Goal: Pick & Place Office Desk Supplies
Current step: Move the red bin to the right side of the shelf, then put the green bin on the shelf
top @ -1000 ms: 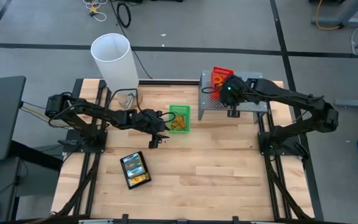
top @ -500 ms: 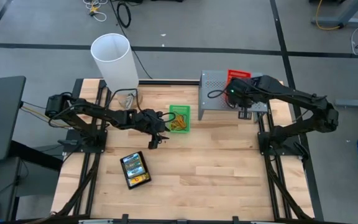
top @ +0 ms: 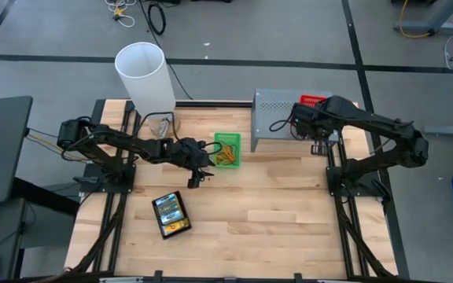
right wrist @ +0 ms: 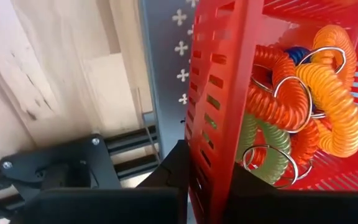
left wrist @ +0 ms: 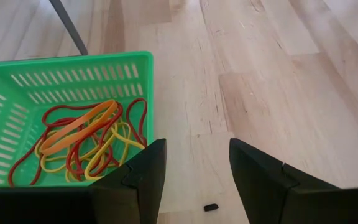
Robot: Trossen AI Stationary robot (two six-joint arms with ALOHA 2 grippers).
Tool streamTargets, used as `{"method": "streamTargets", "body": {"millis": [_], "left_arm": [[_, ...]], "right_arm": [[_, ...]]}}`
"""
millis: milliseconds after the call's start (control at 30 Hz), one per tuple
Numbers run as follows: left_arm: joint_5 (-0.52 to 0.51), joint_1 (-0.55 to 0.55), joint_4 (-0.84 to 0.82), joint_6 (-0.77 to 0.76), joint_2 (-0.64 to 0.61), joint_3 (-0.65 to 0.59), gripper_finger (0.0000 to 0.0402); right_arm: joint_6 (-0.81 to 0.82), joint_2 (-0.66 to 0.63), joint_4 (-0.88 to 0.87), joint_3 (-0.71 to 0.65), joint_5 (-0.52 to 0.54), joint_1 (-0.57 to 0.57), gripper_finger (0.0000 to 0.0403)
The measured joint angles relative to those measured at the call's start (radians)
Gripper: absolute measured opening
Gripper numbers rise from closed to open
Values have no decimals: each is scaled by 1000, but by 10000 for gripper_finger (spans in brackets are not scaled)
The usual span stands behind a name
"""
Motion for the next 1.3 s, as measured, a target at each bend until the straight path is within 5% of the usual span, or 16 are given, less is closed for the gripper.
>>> {"method": "streamTargets", "body": {"millis": [400, 933, 1300], "left_arm": [[0, 0, 0, -3, 0, 0, 181], [1, 0, 0, -3, 0, 0, 181], [0, 0, 0, -3, 0, 0, 181]], "right_arm": [[-19, -2, -1, -96, -4, -19, 38], [22, -2, 0, -85, -22, -19, 173], [36, -2, 0, 62, -25, 25, 183]]}}
